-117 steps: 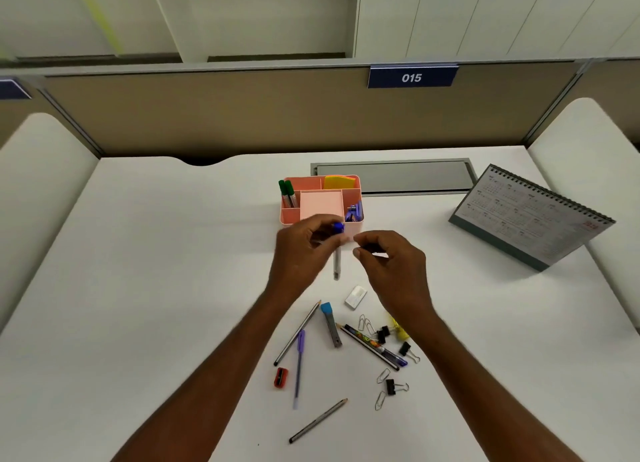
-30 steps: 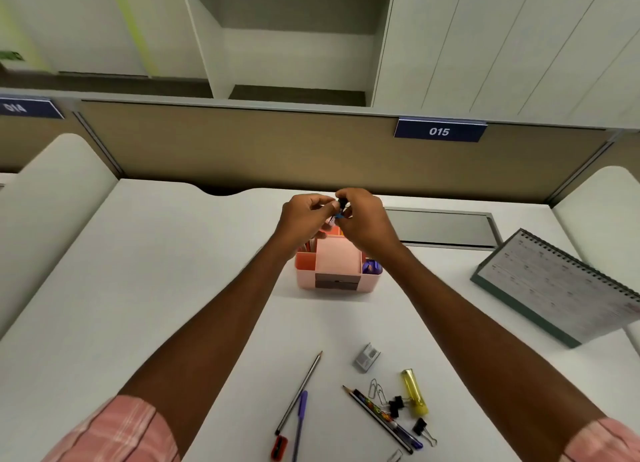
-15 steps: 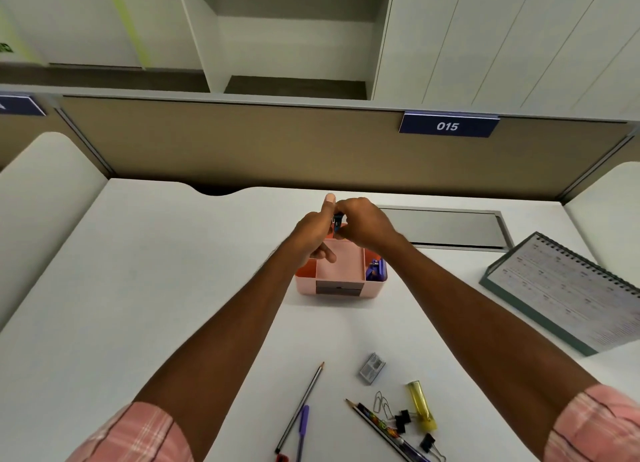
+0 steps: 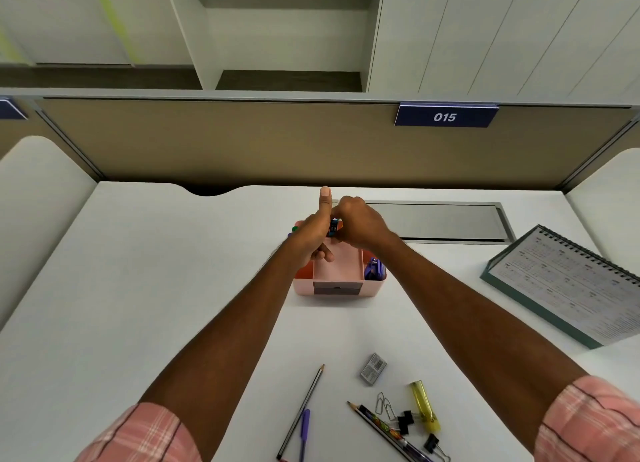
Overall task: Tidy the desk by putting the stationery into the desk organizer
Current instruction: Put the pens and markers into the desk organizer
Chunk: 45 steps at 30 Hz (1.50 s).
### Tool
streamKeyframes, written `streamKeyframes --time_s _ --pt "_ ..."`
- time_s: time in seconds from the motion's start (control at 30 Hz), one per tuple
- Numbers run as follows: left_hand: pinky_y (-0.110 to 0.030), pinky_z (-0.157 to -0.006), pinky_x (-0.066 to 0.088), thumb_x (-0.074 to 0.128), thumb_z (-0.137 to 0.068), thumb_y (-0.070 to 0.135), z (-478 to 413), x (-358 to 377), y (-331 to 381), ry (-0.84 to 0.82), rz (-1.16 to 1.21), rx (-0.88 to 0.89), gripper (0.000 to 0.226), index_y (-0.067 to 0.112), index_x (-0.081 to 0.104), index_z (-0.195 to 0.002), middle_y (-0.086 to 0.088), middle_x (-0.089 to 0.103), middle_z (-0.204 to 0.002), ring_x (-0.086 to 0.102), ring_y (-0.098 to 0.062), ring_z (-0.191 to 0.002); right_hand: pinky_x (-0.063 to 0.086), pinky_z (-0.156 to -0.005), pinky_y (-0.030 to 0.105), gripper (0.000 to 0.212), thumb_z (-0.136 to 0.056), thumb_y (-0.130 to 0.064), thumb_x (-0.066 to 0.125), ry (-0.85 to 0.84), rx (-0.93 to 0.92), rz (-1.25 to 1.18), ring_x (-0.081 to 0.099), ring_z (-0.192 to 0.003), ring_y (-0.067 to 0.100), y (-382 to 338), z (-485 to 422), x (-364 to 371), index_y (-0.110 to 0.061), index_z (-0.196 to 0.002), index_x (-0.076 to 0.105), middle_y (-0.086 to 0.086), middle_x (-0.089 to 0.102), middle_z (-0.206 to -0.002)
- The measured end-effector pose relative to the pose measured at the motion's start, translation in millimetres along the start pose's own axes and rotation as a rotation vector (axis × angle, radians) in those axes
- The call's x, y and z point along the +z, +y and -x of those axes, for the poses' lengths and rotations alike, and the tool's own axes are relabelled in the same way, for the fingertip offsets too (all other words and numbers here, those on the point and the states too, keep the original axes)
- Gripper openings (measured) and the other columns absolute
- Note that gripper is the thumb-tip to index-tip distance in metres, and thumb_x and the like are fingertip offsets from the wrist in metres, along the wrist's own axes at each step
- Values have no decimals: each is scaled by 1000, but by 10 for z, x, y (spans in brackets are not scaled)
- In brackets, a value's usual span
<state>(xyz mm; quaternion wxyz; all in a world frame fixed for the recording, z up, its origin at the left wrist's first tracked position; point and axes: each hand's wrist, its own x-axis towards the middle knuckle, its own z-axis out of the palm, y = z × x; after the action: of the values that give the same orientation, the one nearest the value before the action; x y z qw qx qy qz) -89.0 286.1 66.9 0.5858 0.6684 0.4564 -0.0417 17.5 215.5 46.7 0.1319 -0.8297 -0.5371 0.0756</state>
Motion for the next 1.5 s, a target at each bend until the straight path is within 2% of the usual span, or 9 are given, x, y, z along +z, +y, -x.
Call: streamKeyframes --time_s 0.23,0.47,0.63,0.7,0.8,1.03,1.17,1.33,1.5 --pt "-16 -40 45 3 -79 95 -4 14 47 -14 -49 -12 116 17 57 -145 -11 68 -132 62 -12 -41 57 -75 39 36 -83 -21 83 24 1 37 60 -102 26 3 65 11 -18 -119 75 10 67 -114" --pt "-21 -50 45 1 -69 100 -61 2 60 19 -135 -58 127 11 63 -134 -12 66 -87 60 -14 -49 52 -71 36 46 -83 0 74 207 121 -50 59 -108 28 27 349 51 -17 -125 72 8 70 -113" --pt "-24 -62 46 0 -69 101 -78 26 120 22 -211 -77 121 12 58 -129 -10 61 -98 58 -18 -61 54 -80 36 38 -93 -10 72 253 185 -132 59 -111 26 60 660 -13 -19 -130 70 6 71 -122" --pt "-21 -52 42 1 -70 101 -63 32 124 27 -237 -89 116 13 60 -119 -7 61 -90 55 -15 -55 55 -85 38 36 -96 -13 69 268 198 -181 58 -113 26 80 846 -64 -19 -131 70 6 70 -123" --pt "-17 -46 36 6 -78 97 -16 60 106 93 -261 -73 95 16 55 -83 -6 56 -66 56 -14 -47 55 -88 38 30 -97 -13 68 297 210 -255 60 -109 26 107 1180 -85 -16 -127 72 8 70 -121" --pt "-22 -47 39 12 -94 84 50 185 84 216 -263 40 82 14 53 -80 -6 66 -75 66 -16 -53 52 -84 28 30 -96 -22 71 178 309 -378 59 -101 13 141 2091 223 -25 -126 69 -7 67 -113" --pt "-23 -50 41 14 -98 78 194 238 95 284 -279 81 79 14 55 -79 -5 65 -71 69 -16 -53 53 -84 31 33 -95 -31 70 34 365 -378 58 -104 11 107 2483 514 -30 -127 65 -12 62 -112" --pt "-21 -48 43 29 -107 58 459 408 -44 493 -124 377 55 17 61 -88 1 64 -70 71 -19 -55 48 -95 35 48 -91 -45 68 -155 419 -256 51 -122 19 1 2710 795 -25 -133 58 -3 59 -126" --pt "-46 -65 63 51 -105 40 797 678 -288 388 -28 506 31 18 72 -97 -1 75 -85 72 -27 -74 43 -90 34 53 -81 -56 69 -173 359 -71 53 -109 23 -82 2785 943 -22 -120 58 -1 57 -115"
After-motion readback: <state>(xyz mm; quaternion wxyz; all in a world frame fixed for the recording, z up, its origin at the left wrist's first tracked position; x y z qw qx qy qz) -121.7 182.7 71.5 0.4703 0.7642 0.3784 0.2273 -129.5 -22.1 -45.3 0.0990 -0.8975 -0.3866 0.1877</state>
